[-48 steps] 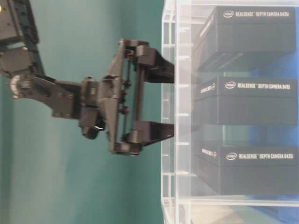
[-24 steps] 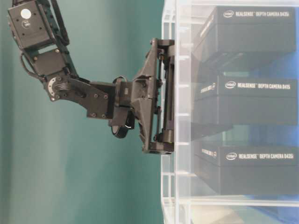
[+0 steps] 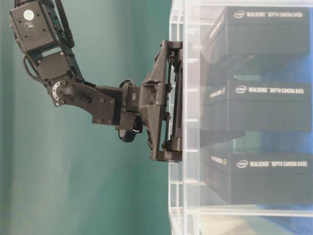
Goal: Take the box out of the case with the right arm.
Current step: 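Lower the right gripper around the middle box and close it, then lift the gripped middle box straight up out of the case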
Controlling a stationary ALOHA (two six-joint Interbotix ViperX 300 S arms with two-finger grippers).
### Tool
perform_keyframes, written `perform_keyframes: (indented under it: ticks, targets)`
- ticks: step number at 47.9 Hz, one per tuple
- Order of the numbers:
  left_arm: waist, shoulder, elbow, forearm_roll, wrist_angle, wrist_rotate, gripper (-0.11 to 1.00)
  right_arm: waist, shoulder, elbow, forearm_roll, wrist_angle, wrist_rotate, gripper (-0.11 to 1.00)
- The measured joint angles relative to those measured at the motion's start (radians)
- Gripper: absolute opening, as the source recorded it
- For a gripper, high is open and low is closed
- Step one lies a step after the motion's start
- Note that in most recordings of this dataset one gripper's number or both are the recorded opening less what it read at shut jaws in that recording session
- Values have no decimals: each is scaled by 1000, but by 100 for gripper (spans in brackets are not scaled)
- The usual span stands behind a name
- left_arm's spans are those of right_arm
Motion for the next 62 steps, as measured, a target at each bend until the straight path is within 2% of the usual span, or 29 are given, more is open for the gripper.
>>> perform_keyframes:
  ticks: [3,8,37,62]
  targets:
    - [0,2,0,-2,0,0,0,2,0,0,2,0,12,84]
    - [0,0,-2,0,0,0,0,0,0,0,2,6,25,66]
    - [0,0,0,0,0,0,0,2,0,-9,2,21,41,66]
    - [0,-3,0,-2,0,0,0,5,0,-238,-25,293,43,66]
